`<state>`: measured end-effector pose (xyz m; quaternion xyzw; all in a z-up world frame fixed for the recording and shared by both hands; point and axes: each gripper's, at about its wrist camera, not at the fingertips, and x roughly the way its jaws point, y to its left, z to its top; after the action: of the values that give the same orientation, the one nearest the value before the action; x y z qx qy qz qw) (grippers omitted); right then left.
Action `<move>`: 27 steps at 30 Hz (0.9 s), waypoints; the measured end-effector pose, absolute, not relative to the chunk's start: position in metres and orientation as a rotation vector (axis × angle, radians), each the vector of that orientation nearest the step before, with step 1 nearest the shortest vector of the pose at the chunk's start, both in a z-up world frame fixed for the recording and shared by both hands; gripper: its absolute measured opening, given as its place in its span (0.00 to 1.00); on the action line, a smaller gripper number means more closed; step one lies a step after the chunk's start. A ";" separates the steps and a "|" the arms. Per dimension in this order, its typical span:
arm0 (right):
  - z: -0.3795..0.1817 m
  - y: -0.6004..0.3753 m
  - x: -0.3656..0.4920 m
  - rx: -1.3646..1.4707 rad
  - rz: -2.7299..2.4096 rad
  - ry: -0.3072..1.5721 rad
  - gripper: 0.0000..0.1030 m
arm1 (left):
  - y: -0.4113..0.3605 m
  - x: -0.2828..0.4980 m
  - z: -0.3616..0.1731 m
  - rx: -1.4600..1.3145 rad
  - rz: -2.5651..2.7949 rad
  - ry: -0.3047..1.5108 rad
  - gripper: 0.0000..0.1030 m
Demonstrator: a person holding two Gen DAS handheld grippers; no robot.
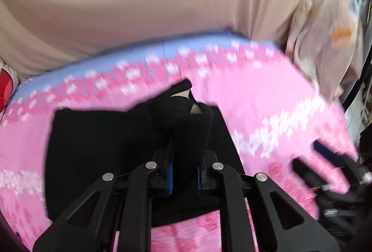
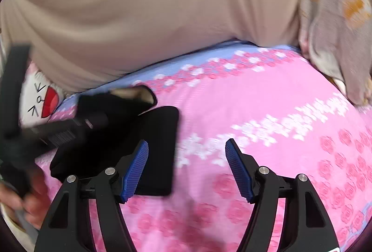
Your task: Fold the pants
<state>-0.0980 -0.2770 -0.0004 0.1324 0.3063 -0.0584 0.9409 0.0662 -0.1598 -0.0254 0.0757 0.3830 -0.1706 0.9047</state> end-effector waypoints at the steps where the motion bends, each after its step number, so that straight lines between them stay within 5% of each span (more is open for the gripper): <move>1: -0.003 -0.280 -0.099 0.275 -0.124 0.629 0.65 | -0.163 0.068 -0.033 0.168 -0.338 0.798 0.12; 7: -0.015 -0.296 -0.109 0.315 -0.134 0.646 0.66 | -0.180 0.061 -0.057 0.226 -0.286 0.812 0.16; 10: -0.018 -0.298 -0.105 0.337 -0.108 0.654 0.66 | -0.161 0.047 -0.038 0.135 -0.404 0.834 0.58; 11: -0.017 -0.297 -0.102 0.348 -0.087 0.657 0.66 | -0.147 0.039 -0.024 0.093 -0.445 0.819 0.81; 12: -0.014 -0.296 -0.100 0.354 -0.068 0.655 0.66 | -0.135 0.028 -0.012 0.085 -0.438 0.776 0.89; 15: -0.003 -0.290 -0.088 0.372 0.022 0.649 0.78 | -0.094 0.007 0.019 0.086 -0.366 0.662 0.91; 23: -0.022 -0.240 0.009 0.390 0.185 0.801 0.76 | 0.024 0.023 0.008 0.069 0.065 0.669 0.93; 26: -0.049 -0.217 0.039 0.383 0.195 0.884 0.46 | 0.050 0.033 -0.010 0.038 0.115 0.715 0.93; 27: -0.053 -0.212 0.042 0.368 0.181 0.892 0.29 | 0.056 0.035 -0.016 0.035 0.129 0.727 0.93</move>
<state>0.0418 -0.2117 -0.0534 0.1766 0.4283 0.0869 0.8819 0.0349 0.0560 -0.0158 0.0171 0.3551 0.0628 0.9325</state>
